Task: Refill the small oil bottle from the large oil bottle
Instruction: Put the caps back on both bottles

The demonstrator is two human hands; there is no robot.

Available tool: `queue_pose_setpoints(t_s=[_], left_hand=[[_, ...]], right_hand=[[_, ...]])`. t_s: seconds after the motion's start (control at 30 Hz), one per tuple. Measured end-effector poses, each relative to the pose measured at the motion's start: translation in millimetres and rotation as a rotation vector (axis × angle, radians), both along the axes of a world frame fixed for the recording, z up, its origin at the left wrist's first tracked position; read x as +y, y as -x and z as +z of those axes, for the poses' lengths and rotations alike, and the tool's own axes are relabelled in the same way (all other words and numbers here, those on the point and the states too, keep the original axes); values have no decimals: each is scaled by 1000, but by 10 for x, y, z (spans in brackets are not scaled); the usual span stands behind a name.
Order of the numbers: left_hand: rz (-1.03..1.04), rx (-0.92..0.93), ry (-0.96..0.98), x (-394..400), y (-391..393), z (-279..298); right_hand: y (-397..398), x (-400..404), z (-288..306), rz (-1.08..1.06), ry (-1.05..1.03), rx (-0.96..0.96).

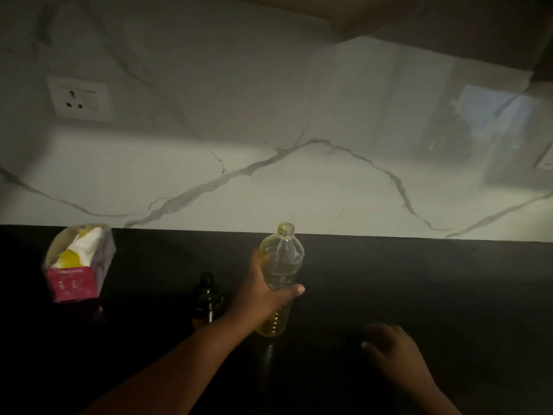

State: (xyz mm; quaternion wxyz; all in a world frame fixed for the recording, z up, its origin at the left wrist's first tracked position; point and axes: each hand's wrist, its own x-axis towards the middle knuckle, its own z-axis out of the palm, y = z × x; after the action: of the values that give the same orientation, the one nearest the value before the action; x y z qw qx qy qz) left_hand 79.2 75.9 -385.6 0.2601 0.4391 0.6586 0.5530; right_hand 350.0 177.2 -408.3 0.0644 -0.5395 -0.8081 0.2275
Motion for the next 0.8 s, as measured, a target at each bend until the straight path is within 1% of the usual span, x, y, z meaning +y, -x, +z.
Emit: queue_pose_setpoints(t_s=[0.07,0.13,0.2,0.3,0.37,0.43,0.5,0.57,0.63,0.7,0.8], left_hand=[[62,-17,-21,104,-104,-17],[103,-39,-25,190,-204,-16],[123,-47,-9,287,-328,-29],[150,-30,-9,420,-532,-39],[159,-33,-10,493,-634,-57],[176,-27,-10,587,-741,-80],[178,-28,-7,645,-818,-84],[180,-33,-3,693,-882,-81],[171,-37,5,725,-931,-64],[161,-42,11,753,-965,-51],[151,-38,2,765,-975,-54]], right_hand=[[-113,90,-117,13,41,-141],[-176,148,-182,34,80,-183],[-242,237,-231,78,132,-132],[-312,361,-236,89,197,-30],[-313,413,-201,87,233,85],[-318,463,-71,59,291,303],[-271,495,157,55,307,560],[-180,502,474,109,309,767],[-55,507,771,190,305,901],[78,531,983,253,220,940],[269,616,1152,321,-14,842]])
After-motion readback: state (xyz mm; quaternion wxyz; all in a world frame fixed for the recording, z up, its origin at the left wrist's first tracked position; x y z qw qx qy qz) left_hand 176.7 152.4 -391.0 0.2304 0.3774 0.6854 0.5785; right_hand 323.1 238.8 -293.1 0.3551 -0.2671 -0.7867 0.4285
